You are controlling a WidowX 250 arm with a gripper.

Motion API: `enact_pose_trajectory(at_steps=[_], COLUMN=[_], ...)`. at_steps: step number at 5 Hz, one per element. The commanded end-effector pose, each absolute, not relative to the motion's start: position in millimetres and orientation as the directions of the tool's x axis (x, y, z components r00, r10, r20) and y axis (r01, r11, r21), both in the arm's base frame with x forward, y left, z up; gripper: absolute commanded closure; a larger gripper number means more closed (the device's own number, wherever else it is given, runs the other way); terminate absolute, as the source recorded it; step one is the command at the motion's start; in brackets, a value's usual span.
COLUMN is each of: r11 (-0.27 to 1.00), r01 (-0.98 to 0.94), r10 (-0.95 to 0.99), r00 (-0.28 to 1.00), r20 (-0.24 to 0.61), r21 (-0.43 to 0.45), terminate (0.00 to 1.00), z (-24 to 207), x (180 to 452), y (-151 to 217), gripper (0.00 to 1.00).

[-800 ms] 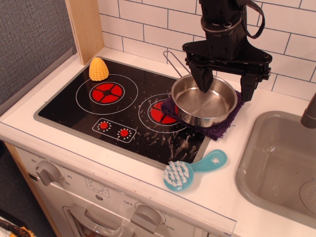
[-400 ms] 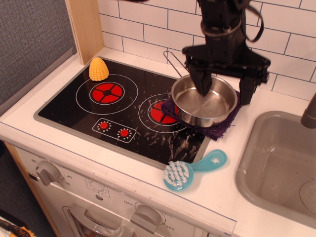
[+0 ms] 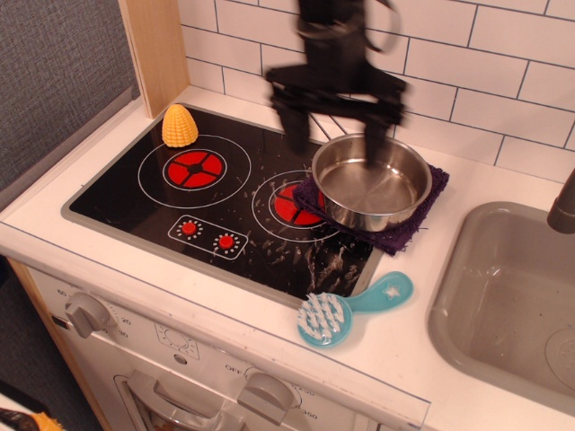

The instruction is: Move potato to front right corner of stove top

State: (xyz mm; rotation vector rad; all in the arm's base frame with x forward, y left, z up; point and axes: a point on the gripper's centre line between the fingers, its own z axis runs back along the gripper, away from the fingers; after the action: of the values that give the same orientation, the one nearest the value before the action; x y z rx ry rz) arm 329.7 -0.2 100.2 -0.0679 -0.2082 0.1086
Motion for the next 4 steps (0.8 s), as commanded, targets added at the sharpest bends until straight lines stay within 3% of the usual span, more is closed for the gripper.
enact_pose_trajectory(at_steps=[1,4], r11=[0.969,0.923], r01=[-0.243,-0.383], r10=[0.244,0.366], r00=[0.94,0.907], r20=[0.24,0.21], r21=[-0.033,0.045], terminate=[0.0,0.0], z=[119.8,92.8], x=[341.3,359.3], y=[94.8,155.0], gripper=[0.0,0.0])
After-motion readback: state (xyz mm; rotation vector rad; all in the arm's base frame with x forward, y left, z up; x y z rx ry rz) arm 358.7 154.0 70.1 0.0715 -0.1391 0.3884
